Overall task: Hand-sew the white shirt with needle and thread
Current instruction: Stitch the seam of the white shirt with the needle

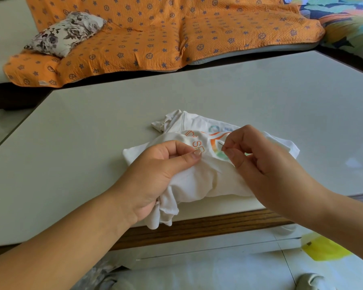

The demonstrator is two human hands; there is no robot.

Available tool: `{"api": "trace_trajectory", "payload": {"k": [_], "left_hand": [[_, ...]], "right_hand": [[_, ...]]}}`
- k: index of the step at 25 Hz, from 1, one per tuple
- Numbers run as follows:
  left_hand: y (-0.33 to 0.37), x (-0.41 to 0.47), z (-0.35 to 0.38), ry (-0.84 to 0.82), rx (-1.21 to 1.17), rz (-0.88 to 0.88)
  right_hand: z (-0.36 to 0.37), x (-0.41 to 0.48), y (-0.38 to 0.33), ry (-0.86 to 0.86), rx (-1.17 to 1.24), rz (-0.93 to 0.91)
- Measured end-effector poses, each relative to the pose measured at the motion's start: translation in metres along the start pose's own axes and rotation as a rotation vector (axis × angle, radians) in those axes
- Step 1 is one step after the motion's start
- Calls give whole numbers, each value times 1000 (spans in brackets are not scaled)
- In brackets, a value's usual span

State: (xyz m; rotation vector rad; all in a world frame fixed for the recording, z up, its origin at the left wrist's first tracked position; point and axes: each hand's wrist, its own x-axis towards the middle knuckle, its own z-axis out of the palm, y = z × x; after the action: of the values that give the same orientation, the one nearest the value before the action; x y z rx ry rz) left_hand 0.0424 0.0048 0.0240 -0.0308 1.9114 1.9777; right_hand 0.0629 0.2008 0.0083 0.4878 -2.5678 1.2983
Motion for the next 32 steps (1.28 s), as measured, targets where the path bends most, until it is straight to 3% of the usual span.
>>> {"api": "trace_trajectory", "payload": {"k": [9,32], "left_hand": [[1,-3,1,-43,100,134],[3,-4,3,-69,18,24]], "right_hand": [[-4,-2,-4,-85,119,65],[-4,-3,-5,-93,199,63]]}}
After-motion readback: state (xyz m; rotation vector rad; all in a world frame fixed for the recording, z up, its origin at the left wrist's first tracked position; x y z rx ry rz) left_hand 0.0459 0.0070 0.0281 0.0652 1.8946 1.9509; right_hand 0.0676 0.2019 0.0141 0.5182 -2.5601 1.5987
